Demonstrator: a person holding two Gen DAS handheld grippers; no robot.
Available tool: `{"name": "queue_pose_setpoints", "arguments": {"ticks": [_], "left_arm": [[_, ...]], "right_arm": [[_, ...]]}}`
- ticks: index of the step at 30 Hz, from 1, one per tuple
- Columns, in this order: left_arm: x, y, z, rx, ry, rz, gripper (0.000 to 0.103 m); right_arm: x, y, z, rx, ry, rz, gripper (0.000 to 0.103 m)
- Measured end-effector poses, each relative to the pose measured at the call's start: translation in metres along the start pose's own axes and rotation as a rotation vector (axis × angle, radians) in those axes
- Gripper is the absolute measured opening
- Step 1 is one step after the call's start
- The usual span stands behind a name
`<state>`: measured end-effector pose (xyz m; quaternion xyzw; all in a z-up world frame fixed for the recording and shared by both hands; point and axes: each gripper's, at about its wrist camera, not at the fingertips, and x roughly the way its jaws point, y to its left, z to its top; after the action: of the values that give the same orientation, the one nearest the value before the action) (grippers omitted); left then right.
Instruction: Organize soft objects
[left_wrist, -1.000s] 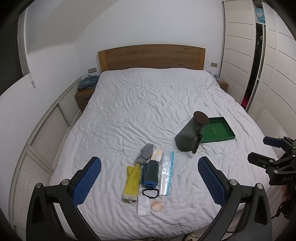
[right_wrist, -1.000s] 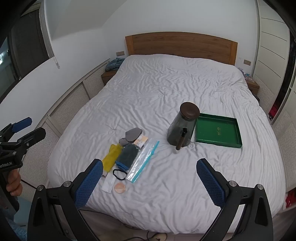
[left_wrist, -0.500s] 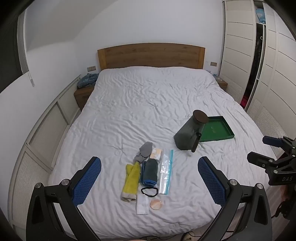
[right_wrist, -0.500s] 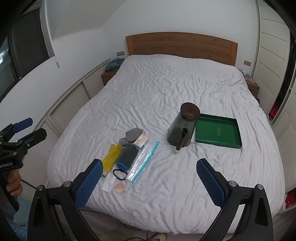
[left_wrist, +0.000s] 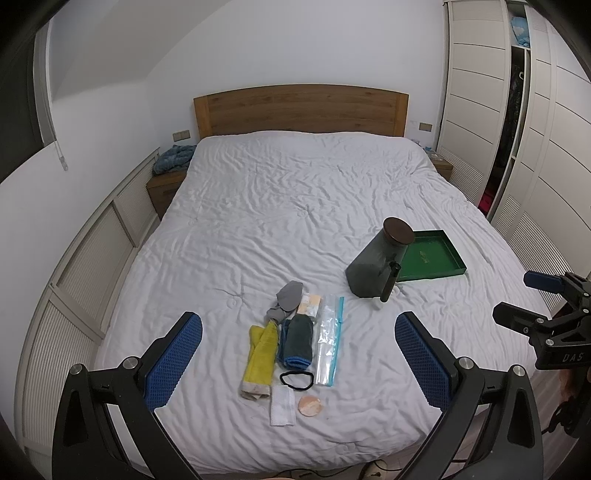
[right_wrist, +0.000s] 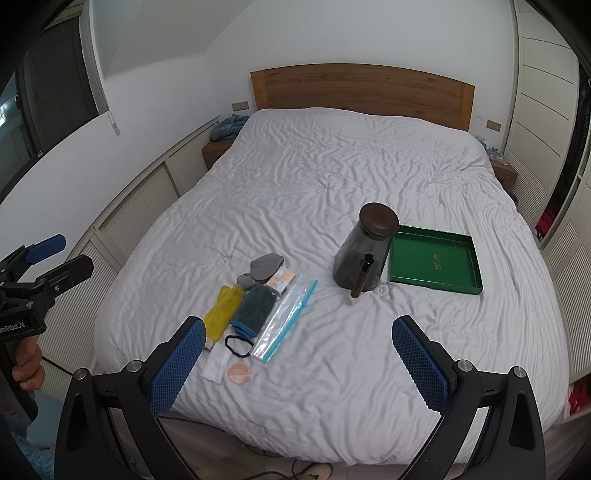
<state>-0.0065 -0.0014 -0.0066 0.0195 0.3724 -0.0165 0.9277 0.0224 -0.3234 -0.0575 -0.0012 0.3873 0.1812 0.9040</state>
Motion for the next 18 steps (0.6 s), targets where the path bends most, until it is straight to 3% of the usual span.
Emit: {"name": "queue_pose_setpoints", "arguments": {"ticks": [18], "left_arm": [[0.0014, -0.0052, -0.0022, -0.001, 0.012, -0.006, 0.102]], "right_arm": [[0.0007, 0.0005, -0.0006, -0.001, 0.002, 0.000, 0.103]]}}
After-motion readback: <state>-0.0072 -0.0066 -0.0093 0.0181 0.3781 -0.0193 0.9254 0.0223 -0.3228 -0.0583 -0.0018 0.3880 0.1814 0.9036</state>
